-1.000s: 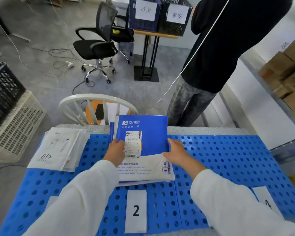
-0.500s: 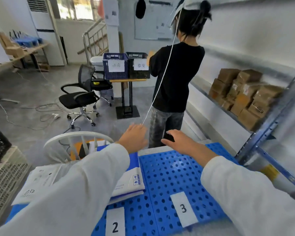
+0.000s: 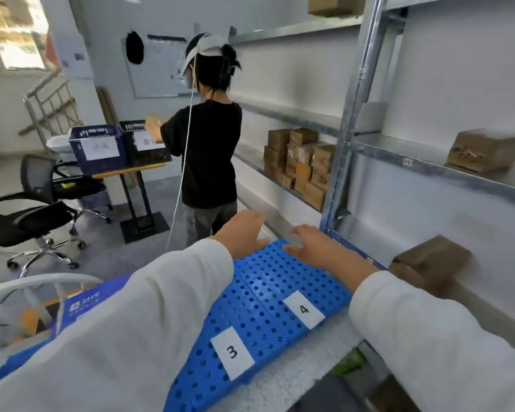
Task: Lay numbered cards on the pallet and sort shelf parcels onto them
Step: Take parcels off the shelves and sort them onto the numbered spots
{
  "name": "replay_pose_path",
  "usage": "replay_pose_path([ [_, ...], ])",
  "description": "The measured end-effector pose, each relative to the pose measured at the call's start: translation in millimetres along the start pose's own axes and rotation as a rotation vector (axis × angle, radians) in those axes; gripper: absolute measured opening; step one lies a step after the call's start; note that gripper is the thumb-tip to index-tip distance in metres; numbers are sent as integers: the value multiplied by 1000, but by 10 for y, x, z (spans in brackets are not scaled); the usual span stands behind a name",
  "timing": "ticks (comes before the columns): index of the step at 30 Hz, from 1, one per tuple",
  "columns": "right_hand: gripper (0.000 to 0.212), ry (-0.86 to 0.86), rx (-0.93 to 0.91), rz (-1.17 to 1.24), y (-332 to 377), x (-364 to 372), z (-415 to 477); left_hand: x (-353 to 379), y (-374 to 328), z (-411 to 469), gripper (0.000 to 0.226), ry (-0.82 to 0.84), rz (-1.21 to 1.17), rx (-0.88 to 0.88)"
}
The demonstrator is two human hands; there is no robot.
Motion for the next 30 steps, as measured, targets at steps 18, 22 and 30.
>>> replay_pose_path([
  [18,53,41,230,214,-1282,786,-584,1226,-1024,482,52,201,38,148],
  [22,30,48,309,245,-1453,974,-297,1531,-855,752,49,262,-30,122],
  [30,43,78,393,232,-1762,1245,443,2155,-353,1371,53,372,-110,96],
])
Point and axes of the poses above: each hand's wrist, its own z-axis towards the middle knuckle, its own x-axis out of the palm, y = z × x, the point moved 6 cm from there along z, towards the middle knuckle, and after that the axes turned 7 degrees about -z, right-handed, at the moved point
